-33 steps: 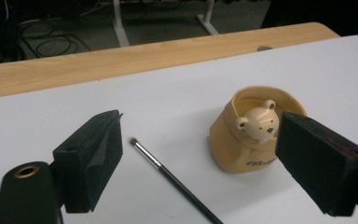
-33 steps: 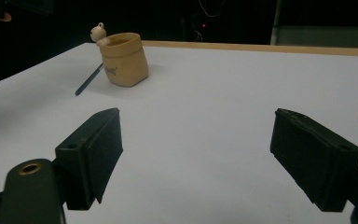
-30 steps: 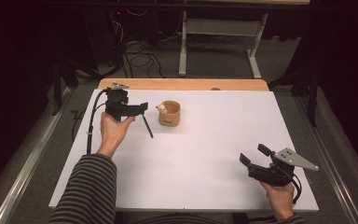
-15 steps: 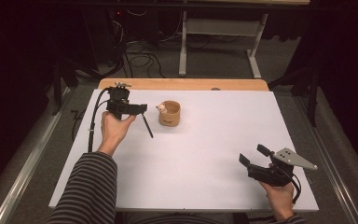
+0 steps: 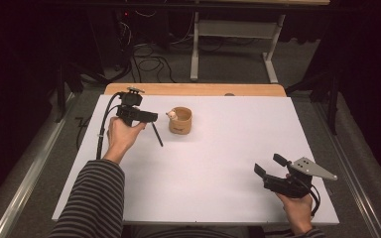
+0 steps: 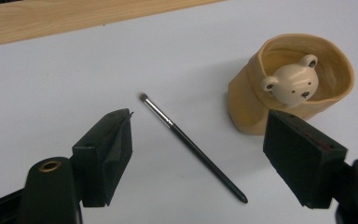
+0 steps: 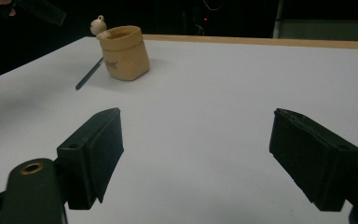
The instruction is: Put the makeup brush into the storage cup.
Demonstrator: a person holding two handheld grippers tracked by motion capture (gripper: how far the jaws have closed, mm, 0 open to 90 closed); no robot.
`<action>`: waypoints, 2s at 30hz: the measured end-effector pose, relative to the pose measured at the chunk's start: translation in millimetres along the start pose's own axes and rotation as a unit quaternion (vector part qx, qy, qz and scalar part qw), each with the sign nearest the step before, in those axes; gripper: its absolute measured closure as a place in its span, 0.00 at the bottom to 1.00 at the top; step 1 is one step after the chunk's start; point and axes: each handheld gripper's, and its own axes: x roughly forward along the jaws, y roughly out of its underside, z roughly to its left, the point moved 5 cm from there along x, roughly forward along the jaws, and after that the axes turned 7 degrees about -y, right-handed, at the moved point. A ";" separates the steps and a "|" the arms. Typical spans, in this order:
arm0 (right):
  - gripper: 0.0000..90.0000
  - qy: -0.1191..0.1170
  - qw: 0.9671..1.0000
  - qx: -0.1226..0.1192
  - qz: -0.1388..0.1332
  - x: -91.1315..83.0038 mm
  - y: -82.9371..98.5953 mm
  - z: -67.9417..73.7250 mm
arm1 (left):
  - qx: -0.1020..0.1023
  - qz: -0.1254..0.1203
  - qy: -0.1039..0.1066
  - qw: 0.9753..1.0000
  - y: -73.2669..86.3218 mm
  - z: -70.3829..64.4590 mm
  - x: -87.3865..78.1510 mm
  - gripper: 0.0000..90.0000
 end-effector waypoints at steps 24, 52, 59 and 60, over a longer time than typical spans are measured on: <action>0.21 -0.001 1.000 0.000 0.001 0.2 0.1 0.6 | -0.012 0.115 -0.012 0.993 7.1 1.3 22.1 0.30; 0.21 -0.002 1.000 0.000 0.003 0.2 0.4 0.5 | -0.012 0.162 -0.033 0.986 17.0 -5.1 46.5 0.35; 0.21 -0.002 1.000 0.001 0.004 0.1 0.6 0.5 | -0.002 0.167 -0.037 0.985 21.0 -12.3 54.9 0.37; 0.21 -0.002 1.000 0.001 0.004 0.1 0.7 0.4 | 0.000 0.168 -0.038 0.985 21.6 -13.1 56.3 0.37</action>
